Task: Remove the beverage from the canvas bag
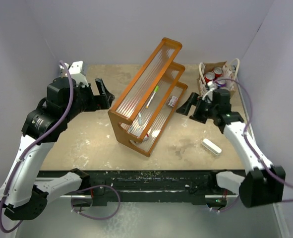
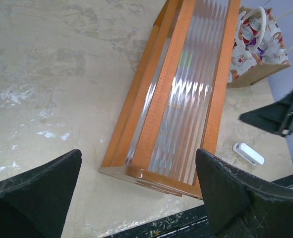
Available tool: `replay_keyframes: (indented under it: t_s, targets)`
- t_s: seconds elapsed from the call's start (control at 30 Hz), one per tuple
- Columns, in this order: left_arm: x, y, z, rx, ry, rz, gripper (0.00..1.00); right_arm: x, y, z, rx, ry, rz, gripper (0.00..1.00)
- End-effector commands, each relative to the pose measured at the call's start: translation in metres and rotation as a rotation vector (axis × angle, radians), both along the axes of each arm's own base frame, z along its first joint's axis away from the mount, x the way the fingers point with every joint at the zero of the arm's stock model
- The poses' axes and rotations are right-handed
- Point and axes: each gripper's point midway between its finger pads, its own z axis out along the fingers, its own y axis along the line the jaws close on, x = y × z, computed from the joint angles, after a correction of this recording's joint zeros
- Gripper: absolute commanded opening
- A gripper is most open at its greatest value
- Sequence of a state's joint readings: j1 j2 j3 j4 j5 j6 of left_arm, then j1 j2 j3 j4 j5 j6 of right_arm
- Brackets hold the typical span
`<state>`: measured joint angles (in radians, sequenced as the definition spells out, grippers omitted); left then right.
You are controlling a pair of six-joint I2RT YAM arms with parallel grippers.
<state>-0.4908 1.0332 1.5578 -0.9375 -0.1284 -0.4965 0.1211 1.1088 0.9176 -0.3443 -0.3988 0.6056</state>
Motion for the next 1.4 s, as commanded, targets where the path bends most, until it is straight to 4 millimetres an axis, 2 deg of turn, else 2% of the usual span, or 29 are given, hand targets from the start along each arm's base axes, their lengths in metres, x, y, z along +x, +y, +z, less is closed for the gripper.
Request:
replay_keyframes:
  t_s: [0.0,0.1,0.3,0.6,0.9,1.37]
  targets:
    - [0.007,-0.010,0.013,-0.095,-0.024,0.002,0.99,0.005,0.071,0.003,0.197,-0.010,0.279,1.00]
    - [0.010,-0.008,0.012,-0.087,-0.014,0.020,0.99,0.007,0.090,-0.026,0.128,0.085,0.347,1.00]
    - [0.013,-0.007,0.007,-0.085,0.002,0.042,0.99,0.018,0.103,-0.049,-0.039,0.139,0.389,1.00]
    - [0.022,-0.007,0.008,-0.077,0.002,0.063,0.99,0.031,0.119,-0.054,-0.122,0.115,0.425,1.00]
    - [0.019,0.003,0.016,-0.064,-0.011,0.101,0.99,0.054,0.143,-0.056,-0.116,0.098,0.458,1.00]
    - [-0.019,0.042,0.043,-0.055,-0.061,0.192,0.99,0.100,0.203,-0.063,-0.053,0.095,0.482,1.00]
